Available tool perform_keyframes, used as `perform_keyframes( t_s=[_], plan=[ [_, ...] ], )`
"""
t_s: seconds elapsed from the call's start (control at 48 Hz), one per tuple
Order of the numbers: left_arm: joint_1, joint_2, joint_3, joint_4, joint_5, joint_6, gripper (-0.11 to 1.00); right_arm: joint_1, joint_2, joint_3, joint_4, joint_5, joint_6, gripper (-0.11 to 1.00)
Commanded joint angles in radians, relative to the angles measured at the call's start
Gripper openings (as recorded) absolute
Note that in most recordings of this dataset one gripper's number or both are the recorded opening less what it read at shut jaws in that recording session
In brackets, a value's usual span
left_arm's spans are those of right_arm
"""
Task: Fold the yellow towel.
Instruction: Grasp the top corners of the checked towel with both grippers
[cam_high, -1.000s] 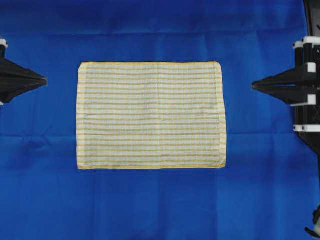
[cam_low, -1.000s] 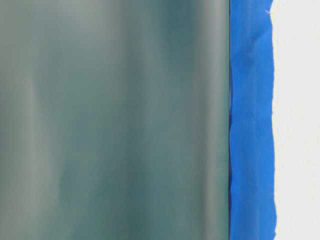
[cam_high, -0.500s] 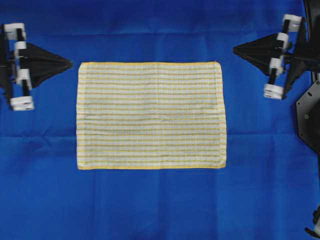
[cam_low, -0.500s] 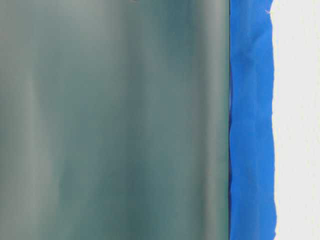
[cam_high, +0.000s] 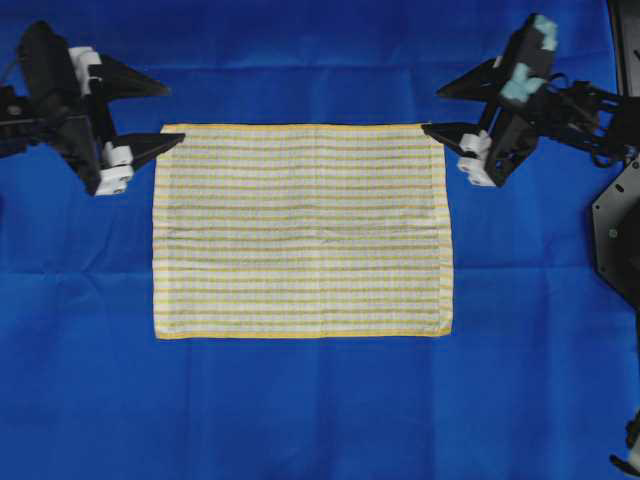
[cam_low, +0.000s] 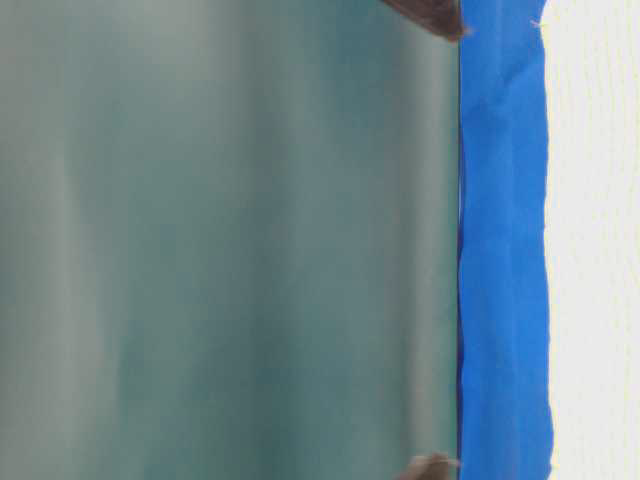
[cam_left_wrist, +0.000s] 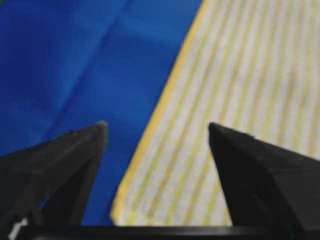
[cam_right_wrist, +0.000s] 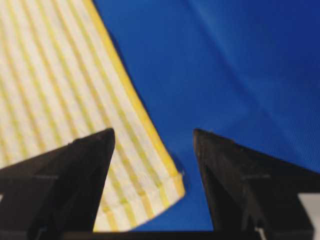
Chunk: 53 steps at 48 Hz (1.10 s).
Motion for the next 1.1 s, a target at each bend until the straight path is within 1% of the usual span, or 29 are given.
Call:
perform_keyframes(
  t_s=[0.0, 0.187, 0.292, 0.437, 0.5, 0.541, 0.604, 0.687, 0.75, 0.791, 0.833, 1.083],
  plan=[
    [0.017, 0.072, -0.012, -0.002, -0.044, -0.002, 0.76, -0.014, 0.049, -0.020, 0.009, -0.031, -0.002, 0.64],
    [0.041, 0.219, -0.028, -0.002, -0.098, -0.003, 0.76, -0.044, 0.152, -0.021, 0.018, -0.064, -0.002, 0.63],
    [0.051, 0.287, -0.043, -0.003, -0.117, -0.006, 0.75, -0.049, 0.195, -0.023, 0.025, -0.086, -0.002, 0.63],
    [0.078, 0.339, -0.058, -0.005, -0.114, -0.017, 0.72, -0.055, 0.233, -0.025, 0.044, -0.107, -0.003, 0.61],
    [0.092, 0.351, -0.058, -0.009, -0.109, -0.023, 0.69, -0.055, 0.242, -0.025, 0.044, -0.109, -0.003, 0.57],
    [0.098, 0.354, -0.058, -0.009, -0.104, -0.023, 0.64, -0.054, 0.244, -0.025, 0.044, -0.109, -0.003, 0.52],
    [0.101, 0.359, -0.055, -0.009, -0.095, -0.023, 0.51, -0.055, 0.247, -0.026, 0.044, -0.104, -0.005, 0.43],
    [0.097, 0.365, -0.054, -0.006, -0.077, -0.021, 0.30, -0.049, 0.247, -0.025, 0.044, -0.104, -0.003, 0.22],
    [0.095, 0.367, -0.055, -0.006, -0.067, -0.020, 0.16, -0.046, 0.247, -0.025, 0.044, -0.106, -0.005, 0.10],
    [0.094, 0.367, -0.055, -0.006, -0.064, -0.020, 0.08, -0.043, 0.247, -0.025, 0.046, -0.109, -0.005, 0.06],
    [0.094, 0.367, -0.057, -0.006, -0.064, -0.020, 0.02, -0.043, 0.247, -0.025, 0.046, -0.107, -0.003, 0.06],
    [0.091, 0.353, -0.075, -0.006, -0.049, -0.014, 0.02, -0.040, 0.224, -0.017, 0.051, -0.104, -0.002, 0.06]
  ],
)
